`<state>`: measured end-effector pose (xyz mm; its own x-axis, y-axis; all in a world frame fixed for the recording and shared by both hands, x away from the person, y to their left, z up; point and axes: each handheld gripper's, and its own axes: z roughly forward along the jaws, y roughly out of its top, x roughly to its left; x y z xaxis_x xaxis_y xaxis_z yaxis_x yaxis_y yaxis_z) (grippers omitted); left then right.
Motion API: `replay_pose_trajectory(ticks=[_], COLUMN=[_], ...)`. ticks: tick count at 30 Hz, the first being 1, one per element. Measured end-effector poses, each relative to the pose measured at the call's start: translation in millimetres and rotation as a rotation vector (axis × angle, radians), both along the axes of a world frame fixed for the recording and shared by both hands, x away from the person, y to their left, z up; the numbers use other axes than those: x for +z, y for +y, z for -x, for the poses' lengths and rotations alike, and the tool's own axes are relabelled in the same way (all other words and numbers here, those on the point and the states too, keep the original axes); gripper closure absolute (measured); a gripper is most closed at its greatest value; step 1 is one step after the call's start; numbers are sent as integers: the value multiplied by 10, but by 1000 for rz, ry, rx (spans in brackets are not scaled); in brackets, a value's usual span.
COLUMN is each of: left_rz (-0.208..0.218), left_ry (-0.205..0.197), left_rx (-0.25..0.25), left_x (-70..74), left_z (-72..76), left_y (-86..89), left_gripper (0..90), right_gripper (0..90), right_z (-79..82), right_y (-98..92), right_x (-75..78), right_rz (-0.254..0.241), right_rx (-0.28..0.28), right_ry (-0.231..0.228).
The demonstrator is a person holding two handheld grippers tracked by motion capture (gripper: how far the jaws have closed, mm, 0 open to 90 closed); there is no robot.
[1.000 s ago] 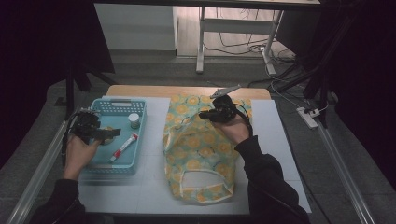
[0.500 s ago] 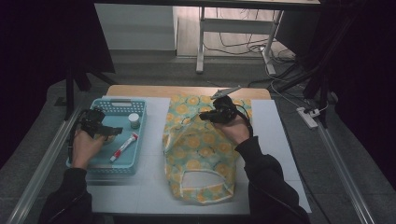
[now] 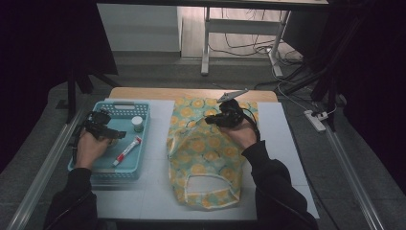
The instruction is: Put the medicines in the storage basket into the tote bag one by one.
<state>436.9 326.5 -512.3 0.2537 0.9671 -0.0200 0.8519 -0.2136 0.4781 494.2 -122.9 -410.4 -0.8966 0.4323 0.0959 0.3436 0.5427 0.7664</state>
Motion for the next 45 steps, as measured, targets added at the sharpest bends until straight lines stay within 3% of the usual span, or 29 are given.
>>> replay_pose_trajectory(ticks=[5,8,10,12,16,21,24,27,31,37,45], left_rz=[-28,-24,5,4,76,-1,-52,-78,-44,64,82], left_ry=[24,40,53,51,57,45,44,80,111,124,193], left_rx=[-16,-28,-30,-26,-23,1,13,9,7,23,-45], left_x=[-10,-18,-41,-37,-10,-16,-37,-67,-90,-55,-41], left_z=[15,23,22,30,42,36,-3,-34,-46,-9,57], left_y=[-29,-48,-50,-52,-14,-31,-77,-89,-83,-17,-23], left_gripper=[0,1,7,5,13,64,39,36,36,77,74], right_gripper=[900,900,900,900,900,900,900,900,900,900,900], right_z=[1,1,2,5,7,8,15,15,6,6,12], right_y=[-5,-3,3,8,11,14,17,8,-16,-22,-15], right_x=[-5,-11,-15,-18,-22,-26,-26,-27,-36,-46,-43], right_rz=[-2,-3,-4,-4,-4,-4,-4,-7,-12,-15,-18], right_rx=[0,2,5,6,6,9,14,17,16,16,18], right_ry=[2,2,1,2,3,5,4,2,3,6,6])
